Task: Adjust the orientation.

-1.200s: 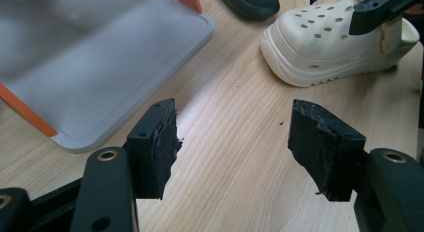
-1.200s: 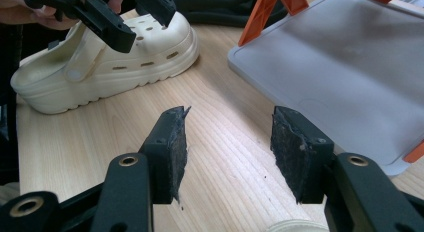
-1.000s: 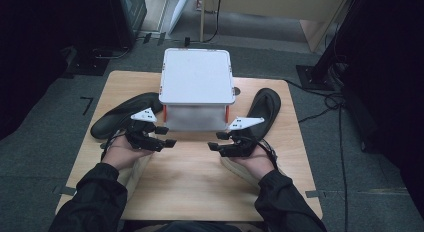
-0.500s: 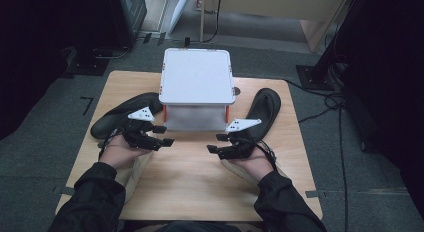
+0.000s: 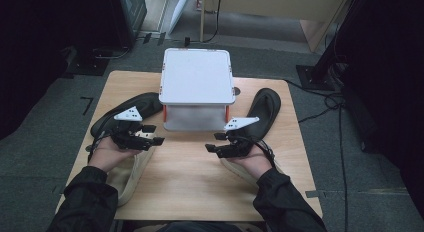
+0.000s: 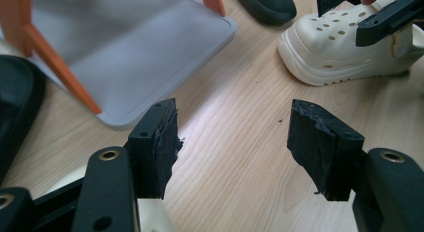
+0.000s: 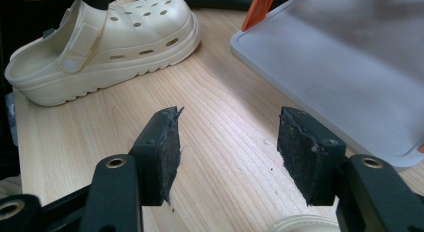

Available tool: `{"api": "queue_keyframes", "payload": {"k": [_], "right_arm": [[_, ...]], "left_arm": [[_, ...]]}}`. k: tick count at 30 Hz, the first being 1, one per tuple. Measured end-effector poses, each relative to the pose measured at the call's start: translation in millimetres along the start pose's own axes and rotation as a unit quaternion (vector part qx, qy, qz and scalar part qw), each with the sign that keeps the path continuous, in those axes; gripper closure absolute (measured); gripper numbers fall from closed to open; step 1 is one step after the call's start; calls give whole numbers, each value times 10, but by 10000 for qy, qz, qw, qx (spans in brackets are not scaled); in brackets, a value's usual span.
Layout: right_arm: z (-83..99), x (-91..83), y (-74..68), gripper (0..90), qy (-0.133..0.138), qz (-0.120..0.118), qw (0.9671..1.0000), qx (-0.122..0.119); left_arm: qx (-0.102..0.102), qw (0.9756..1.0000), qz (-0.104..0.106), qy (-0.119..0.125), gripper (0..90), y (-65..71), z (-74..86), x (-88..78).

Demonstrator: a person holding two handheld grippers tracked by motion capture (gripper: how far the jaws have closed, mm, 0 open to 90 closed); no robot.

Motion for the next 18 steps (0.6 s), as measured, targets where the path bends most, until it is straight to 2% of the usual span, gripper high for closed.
{"api": "queue_keyframes", "payload": {"k": [4, 12, 18], "right_arm": [[-23, 34, -15, 425, -8, -48, 10000, -21], [-56, 112, -63, 419, -78, -181, 9998, -78], [-76, 147, -96, 419, -92, -254, 9996, -100]], "left_arm": [[-78, 9999, -63, 50, 372, -33, 37, -65], [-261, 9991, -256, 192, 371, -166, 176, -303], [-259, 9992, -233, 173, 368, -186, 291, -399]]}}
Point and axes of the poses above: each handheld gripper's, and its own axes: x roughly forward along the jaws, z roughly out of its underside, y roughly to its right, the point moved 10 cm from there along x, roughly forward along the jaws, and after that the axes turned 1 degree about -y, right-handed, at the moved point
